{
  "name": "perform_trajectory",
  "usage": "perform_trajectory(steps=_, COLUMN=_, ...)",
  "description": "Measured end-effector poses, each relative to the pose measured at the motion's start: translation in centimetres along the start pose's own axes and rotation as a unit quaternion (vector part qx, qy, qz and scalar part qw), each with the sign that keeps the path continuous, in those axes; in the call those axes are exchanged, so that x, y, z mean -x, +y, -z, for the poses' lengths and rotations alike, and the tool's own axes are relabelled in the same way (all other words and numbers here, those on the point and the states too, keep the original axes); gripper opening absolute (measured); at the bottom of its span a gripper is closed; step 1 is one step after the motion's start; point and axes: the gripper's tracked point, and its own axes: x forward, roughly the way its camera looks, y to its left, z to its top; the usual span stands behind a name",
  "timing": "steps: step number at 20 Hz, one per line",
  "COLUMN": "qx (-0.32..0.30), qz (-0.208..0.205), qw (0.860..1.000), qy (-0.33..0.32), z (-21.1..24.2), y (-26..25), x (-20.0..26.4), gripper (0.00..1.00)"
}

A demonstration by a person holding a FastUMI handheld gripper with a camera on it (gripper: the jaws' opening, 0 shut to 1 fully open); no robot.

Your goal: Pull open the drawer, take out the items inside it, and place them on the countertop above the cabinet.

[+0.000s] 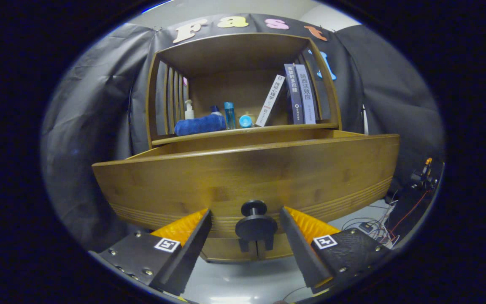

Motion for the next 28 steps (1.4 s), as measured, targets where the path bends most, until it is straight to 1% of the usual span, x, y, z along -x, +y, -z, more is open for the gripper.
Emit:
perform_trajectory(steps=4, qx=-0.006, qz=-0.003, qw=1.0, qy=-0.016, z=-0.7, y=0.0, x=-2.4, gripper=0.99)
perform_trajectory(steps=6, qx=-0.015, qz=-0.001, qw=1.0, qy=-0.011, z=-0.9, y=0.2, x=-3.8, gripper=0.99)
perform_trajectory(steps=8, qx=0.001, qz=0.007, qw=1.0, qy=-0.015, z=-1.4, y=0.6, x=-4.9, gripper=0.99)
perform_trajectory(steps=11, qx=-0.001, qz=0.014, qw=0.999, qy=-0.03, z=-2.0, y=1.1, x=-6.9, gripper=1.0)
perform_trajectory(steps=14, qx=-0.01, qz=0.014, qw=0.999, qy=-0.037, z=-2.2, y=1.3, x=-8.9, gripper=0.99)
perform_trajectory(steps=16, qx=-0.003, qz=0.013, qw=0.999, qy=-0.041, z=-2.6, y=1.2, x=-10.4, gripper=0.99)
perform_trajectory(steps=17, qx=-0.007, qz=0.011, qw=0.999, qy=-0.045, z=-3.0, y=0.9, x=-11.8, gripper=0.99)
perform_trajectory(steps=23, qx=-0.014, qz=0.004, qw=0.997, qy=-0.077, z=-3.7, y=1.1, x=-16.2, gripper=0.99)
perform_trajectory(steps=28, qx=-0.013, qz=0.004, qw=0.996, qy=-0.091, z=-3.9, y=1.3, x=-17.8, gripper=1.0)
